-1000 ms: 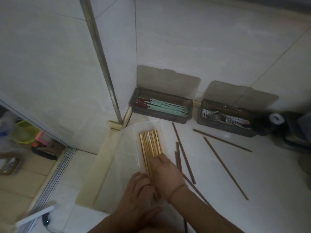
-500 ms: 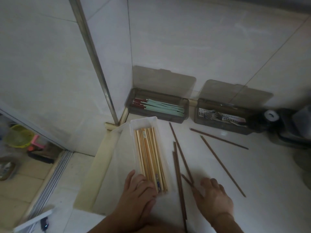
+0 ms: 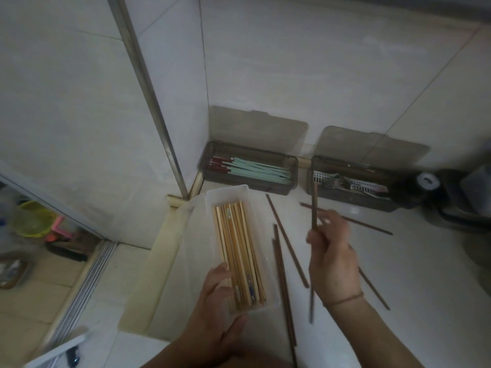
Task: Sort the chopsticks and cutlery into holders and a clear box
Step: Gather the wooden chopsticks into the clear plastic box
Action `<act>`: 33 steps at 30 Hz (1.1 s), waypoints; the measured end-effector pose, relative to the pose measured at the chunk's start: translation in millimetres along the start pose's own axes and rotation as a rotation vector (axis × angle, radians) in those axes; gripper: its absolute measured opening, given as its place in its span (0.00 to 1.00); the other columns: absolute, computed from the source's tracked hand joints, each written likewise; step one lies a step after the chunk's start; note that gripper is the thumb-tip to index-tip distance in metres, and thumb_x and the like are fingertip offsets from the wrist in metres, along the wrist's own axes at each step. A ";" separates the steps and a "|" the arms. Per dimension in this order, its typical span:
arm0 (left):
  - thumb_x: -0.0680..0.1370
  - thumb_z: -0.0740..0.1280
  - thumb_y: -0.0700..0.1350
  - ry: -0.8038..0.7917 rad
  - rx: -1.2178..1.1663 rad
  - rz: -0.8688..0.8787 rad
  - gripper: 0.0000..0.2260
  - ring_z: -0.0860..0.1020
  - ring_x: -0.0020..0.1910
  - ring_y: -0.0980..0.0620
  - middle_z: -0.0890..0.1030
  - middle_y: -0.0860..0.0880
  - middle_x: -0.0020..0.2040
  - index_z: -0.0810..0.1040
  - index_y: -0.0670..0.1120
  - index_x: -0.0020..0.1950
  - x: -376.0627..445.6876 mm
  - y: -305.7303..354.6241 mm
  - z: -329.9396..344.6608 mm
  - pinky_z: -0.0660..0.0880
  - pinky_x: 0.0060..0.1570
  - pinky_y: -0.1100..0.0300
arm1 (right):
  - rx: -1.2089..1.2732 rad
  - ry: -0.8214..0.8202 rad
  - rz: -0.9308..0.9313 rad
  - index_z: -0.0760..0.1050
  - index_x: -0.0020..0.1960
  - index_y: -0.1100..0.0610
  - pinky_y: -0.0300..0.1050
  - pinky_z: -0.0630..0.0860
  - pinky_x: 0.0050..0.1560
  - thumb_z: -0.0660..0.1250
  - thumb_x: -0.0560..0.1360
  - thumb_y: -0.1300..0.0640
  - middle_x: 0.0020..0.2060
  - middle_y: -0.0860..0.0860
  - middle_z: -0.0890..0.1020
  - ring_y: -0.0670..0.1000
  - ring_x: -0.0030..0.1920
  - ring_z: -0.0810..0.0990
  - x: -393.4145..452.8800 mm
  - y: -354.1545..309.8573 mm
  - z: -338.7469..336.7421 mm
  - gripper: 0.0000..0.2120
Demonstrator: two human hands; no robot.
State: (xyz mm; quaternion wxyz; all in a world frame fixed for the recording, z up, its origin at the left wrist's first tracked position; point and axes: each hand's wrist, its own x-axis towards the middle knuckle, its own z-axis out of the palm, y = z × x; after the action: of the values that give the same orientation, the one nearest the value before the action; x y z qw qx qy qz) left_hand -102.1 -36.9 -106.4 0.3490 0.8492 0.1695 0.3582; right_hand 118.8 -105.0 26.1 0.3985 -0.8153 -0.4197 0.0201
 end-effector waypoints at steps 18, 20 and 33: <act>0.77 0.67 0.54 -0.006 0.280 0.051 0.17 0.66 0.68 0.47 0.71 0.46 0.61 0.69 0.46 0.59 -6.3 -5.1 -0.2 0.64 0.71 0.51 | -0.439 -0.983 0.140 0.70 0.63 0.64 0.45 0.73 0.54 0.55 0.81 0.61 0.59 0.60 0.76 0.56 0.57 0.77 32.5 -40.7 136.4 0.13; 0.79 0.63 0.55 0.000 0.308 0.068 0.14 0.65 0.68 0.47 0.71 0.47 0.59 0.71 0.46 0.57 -3.2 -3.1 -1.3 0.62 0.72 0.53 | -0.444 -0.986 0.123 0.70 0.62 0.63 0.45 0.73 0.53 0.55 0.81 0.61 0.58 0.60 0.77 0.56 0.57 0.78 31.5 -42.9 133.9 0.13; 0.79 0.68 0.53 -0.026 0.250 0.145 0.04 0.70 0.66 0.39 0.78 0.54 0.58 0.77 0.55 0.51 -5.0 -12.7 -1.2 0.63 0.71 0.47 | -0.564 -0.235 0.648 0.76 0.57 0.57 0.51 0.75 0.53 0.65 0.76 0.48 0.52 0.57 0.75 0.59 0.48 0.76 28.1 137.0 13.6 0.15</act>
State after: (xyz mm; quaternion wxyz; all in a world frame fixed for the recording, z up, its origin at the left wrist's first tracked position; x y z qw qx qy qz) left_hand -106.9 -30.2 -117.3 0.2159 0.9006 0.1463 0.3477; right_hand 223.5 -122.0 -66.0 0.0832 -0.9737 -0.1741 0.1211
